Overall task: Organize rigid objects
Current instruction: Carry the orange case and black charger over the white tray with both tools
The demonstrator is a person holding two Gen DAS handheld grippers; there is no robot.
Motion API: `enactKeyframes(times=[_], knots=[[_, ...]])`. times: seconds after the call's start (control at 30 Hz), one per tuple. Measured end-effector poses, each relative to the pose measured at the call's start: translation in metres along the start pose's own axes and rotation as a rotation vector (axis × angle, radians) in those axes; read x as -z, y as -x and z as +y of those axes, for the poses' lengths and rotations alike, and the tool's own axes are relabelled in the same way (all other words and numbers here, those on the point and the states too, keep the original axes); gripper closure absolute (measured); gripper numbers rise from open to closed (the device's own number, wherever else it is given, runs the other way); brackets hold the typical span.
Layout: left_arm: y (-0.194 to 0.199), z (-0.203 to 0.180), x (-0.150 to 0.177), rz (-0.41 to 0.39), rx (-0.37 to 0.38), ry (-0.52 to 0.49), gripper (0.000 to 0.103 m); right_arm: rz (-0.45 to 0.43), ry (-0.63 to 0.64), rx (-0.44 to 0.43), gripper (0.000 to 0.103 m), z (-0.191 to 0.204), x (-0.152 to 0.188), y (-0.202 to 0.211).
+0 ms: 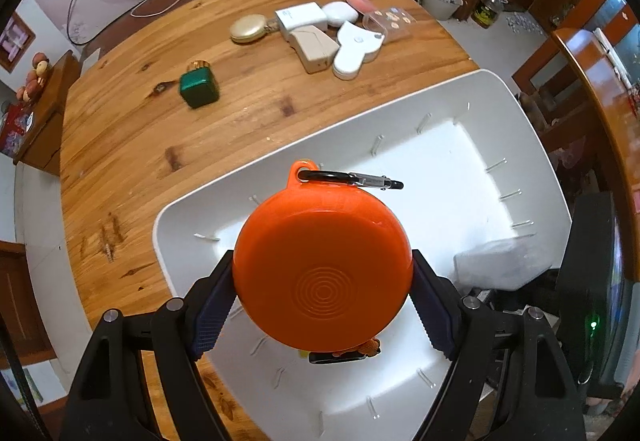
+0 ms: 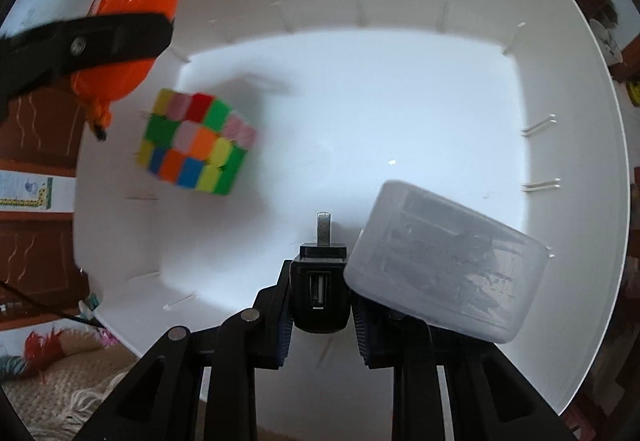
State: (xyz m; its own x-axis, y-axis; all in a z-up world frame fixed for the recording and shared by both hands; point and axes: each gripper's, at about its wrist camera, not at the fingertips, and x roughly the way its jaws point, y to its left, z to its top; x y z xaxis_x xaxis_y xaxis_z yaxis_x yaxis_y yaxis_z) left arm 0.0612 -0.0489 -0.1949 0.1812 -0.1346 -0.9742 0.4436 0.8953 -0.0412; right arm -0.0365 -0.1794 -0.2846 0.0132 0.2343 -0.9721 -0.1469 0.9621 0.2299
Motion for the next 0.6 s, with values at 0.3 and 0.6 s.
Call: enactKeyframes(times=[0.3, 0.6], knots=[[-0.026, -0.016, -0.012, 0.032, 0.003, -0.033, 0.020, -0.012, -0.017, -0.002, 0.076, -0.014, -0.002, 0.005], [-0.050, -0.026, -0.020, 0.075, 0.004, -0.048, 0.020, -0.018, 0.001, 0.006, 0.059, -0.012, -0.008, 0.002]])
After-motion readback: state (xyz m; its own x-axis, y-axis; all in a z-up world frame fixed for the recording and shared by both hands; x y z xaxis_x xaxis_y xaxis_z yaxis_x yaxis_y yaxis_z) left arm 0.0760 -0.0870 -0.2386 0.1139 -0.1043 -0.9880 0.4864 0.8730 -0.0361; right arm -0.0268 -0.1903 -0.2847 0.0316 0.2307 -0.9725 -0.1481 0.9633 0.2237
